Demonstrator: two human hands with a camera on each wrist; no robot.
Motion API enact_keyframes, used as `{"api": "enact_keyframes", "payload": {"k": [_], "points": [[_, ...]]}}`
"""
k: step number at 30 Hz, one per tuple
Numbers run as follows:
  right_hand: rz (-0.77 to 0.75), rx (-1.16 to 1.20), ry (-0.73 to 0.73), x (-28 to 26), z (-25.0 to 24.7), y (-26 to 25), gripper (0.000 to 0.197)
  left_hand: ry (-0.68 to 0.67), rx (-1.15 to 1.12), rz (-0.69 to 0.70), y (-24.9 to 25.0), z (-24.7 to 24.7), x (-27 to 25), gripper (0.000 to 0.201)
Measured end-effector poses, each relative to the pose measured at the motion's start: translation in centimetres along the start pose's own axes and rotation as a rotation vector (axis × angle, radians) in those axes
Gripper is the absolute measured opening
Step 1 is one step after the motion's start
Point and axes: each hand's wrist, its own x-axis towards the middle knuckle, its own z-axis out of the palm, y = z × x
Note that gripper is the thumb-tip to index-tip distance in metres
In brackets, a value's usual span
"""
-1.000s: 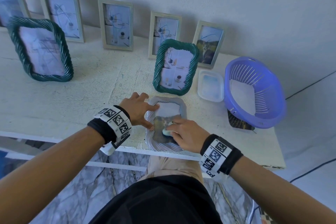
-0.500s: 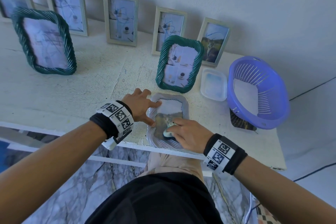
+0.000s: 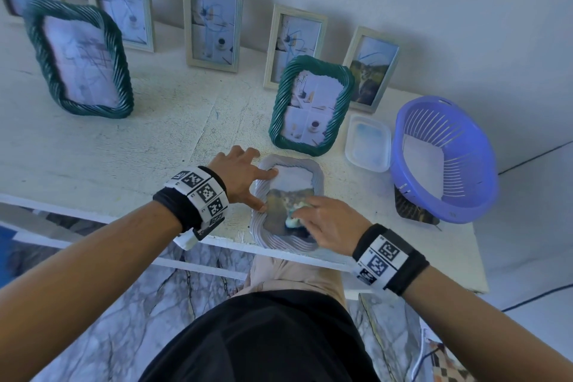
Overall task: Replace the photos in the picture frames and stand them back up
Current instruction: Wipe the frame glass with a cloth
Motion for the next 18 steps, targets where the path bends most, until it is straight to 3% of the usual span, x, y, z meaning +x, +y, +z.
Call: {"api": "enact_keyframes", "payload": {"k": [4, 6, 10, 15, 18], "points": [[0.07, -0.026, 0.103, 0.7, -0.2, 0.7, 0.021, 0.0, 0.003, -0.005, 0.1, 0.0, 0.0, 0.088], [0.002, 0.034, 0.145, 0.1, 0.4, -0.6, 0.018, 0.001, 0.004, -0.008, 0.1, 0.0, -0.1, 0.088], [-0.135, 0.023, 0.064, -1.2, 0.5, -1.7, 0.018, 0.009, 0.027, -0.007, 0.2, 0.0, -0.1, 0.087], [0.097, 0.017, 0.05, 0.9, -0.2, 1.2, 0.027, 0.001, 0.043, -0.008, 0.4, -0.2, 0.0, 0.088], [0.069, 0.007, 0.088, 0.5, 0.1, -0.1, 0.021, 0.003, 0.038, -0.014, 0.4, -0.1, -0.1, 0.088]]}}
